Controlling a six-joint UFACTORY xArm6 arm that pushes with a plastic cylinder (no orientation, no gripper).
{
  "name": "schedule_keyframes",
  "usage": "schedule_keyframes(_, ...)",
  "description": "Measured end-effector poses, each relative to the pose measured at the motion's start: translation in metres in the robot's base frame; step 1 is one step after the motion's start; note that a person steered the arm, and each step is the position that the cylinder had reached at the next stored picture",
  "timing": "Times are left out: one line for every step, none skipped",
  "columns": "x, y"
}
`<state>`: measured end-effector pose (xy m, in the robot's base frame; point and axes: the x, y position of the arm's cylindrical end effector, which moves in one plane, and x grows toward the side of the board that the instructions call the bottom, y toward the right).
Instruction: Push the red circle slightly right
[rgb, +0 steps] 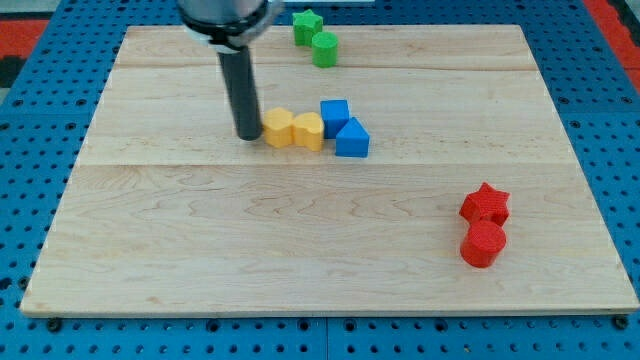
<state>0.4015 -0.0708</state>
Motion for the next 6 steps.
schedule_keyframes(0.001,0.011)
schedule_keyframes(0.019,-0.006)
schedule_keyframes(0.019,-0.007)
schedule_keyframes(0.019,-0.007)
schedule_keyframes(0.06,-0.006)
schedule_keyframes(0.132,0.048)
